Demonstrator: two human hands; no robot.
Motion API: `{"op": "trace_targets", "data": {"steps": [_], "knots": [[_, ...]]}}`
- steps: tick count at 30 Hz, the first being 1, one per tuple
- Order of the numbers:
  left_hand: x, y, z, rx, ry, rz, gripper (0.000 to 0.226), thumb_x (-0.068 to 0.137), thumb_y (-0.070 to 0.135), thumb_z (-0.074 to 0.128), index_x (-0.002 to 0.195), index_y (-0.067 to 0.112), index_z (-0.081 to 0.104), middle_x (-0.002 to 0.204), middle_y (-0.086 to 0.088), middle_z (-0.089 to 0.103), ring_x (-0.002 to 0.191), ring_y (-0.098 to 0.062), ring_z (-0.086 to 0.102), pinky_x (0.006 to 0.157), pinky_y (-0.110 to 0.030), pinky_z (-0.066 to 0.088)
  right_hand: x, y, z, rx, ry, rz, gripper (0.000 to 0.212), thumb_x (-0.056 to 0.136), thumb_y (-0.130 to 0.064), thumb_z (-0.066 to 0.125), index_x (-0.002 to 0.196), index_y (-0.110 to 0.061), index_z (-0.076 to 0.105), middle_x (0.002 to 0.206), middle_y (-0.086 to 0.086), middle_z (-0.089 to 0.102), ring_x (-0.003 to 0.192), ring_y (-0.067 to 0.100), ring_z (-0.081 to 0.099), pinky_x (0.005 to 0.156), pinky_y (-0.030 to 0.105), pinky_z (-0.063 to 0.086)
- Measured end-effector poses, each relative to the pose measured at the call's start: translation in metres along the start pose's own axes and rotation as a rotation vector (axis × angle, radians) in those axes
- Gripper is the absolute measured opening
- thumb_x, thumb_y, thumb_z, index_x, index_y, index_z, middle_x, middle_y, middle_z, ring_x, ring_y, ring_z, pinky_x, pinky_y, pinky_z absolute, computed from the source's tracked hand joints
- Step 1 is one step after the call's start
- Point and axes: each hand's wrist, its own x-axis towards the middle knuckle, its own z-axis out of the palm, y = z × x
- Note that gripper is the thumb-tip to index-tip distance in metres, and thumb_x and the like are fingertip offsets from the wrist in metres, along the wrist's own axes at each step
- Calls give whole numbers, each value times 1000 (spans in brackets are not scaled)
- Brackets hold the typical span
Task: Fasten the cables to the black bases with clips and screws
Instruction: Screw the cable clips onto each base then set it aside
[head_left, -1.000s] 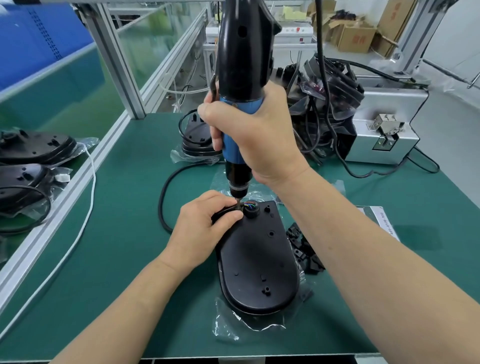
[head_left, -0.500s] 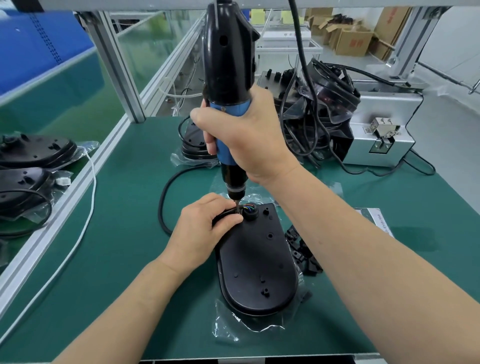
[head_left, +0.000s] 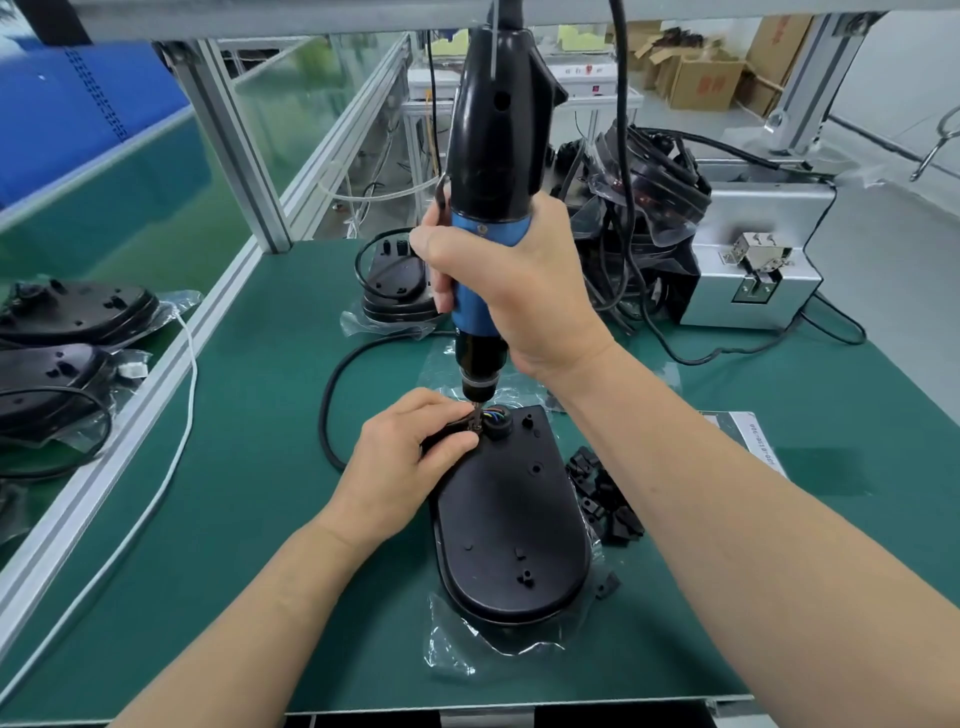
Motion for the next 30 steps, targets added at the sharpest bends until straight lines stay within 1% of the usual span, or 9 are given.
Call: {"op": "trace_targets", "data": {"steps": [5, 11, 13, 16, 18, 20, 24, 27, 30], "knots": [[0, 3, -1, -68, 0, -47, 24, 81, 22, 77, 104, 16, 73, 98, 17, 64, 95, 0, 61, 88, -9, 42, 5, 1, 3, 9, 36, 15, 6, 80, 9, 63, 82, 6, 58, 60, 13, 51, 48, 23, 46, 51, 32, 42], [3, 6, 1, -33, 41, -72, 9, 80, 14, 78, 85, 12, 72, 75, 15, 58, 74, 5, 56, 71, -6, 37, 10, 4, 21, -114, -44, 45, 14, 78, 8, 67, 84, 15, 57, 62, 18, 55, 51, 27, 51, 51, 35, 45], [7, 7, -3, -83, -34, -155, 10, 80, 14, 77, 82, 15, 67, 78, 12, 63, 77, 3, 59, 74, -14, 44, 12, 4, 22, -109, -61, 60, 16, 78, 8, 67, 87, 17, 56, 63, 19, 55, 52, 27, 50, 51, 36, 45], [22, 12, -9, -84, -210, -271, 23, 80, 17, 76, 95, 6, 62, 97, -3, 68, 94, -13, 65, 85, -30, 50, 12, 2, 20, -80, -62, 67, 16, 79, 10, 66, 88, 18, 56, 63, 17, 53, 52, 26, 49, 50, 36, 44], [32, 16, -13, 79, -275, -236, 24, 78, 26, 77, 86, 13, 58, 81, 5, 60, 76, -7, 57, 69, -19, 42, 12, -1, 19, -65, -62, 66, 15, 78, 10, 66, 87, 18, 56, 62, 17, 53, 51, 26, 48, 50, 36, 44], [42, 20, -18, 119, -380, -249, 33, 73, 36, 79, 79, 12, 57, 71, 8, 53, 65, -7, 48, 63, -19, 36, 11, -4, 17, -54, -72, 65, 15, 78, 10, 65, 86, 18, 56, 62, 17, 53, 51, 27, 48, 50, 37, 44], [53, 19, -27, -117, -548, -382, 66, 57, 49, 76, 92, -5, 61, 88, -15, 62, 85, -28, 57, 89, -43, 47, 8, -11, 9, -14, -48, 58, 8, 82, 15, 63, 82, 11, 57, 61, 13, 50, 49, 23, 45, 49, 32, 42], [52, 15, -27, -169, -536, -415, 49, 62, 34, 81, 91, -1, 64, 110, -22, 65, 111, -34, 59, 107, -49, 40, 7, -18, 2, 69, 65, 59, 9, 83, 16, 62, 83, 8, 58, 59, 12, 48, 47, 21, 43, 49, 29, 41], [52, 11, -30, -245, -545, -424, 24, 76, 12, 80, 90, -2, 66, 101, -22, 66, 93, -27, 61, 101, -39, 41, 12, -26, -14, 181, 253, 67, 18, 84, 9, 65, 75, -2, 54, 55, 9, 49, 44, 19, 43, 48, 27, 41]]}}
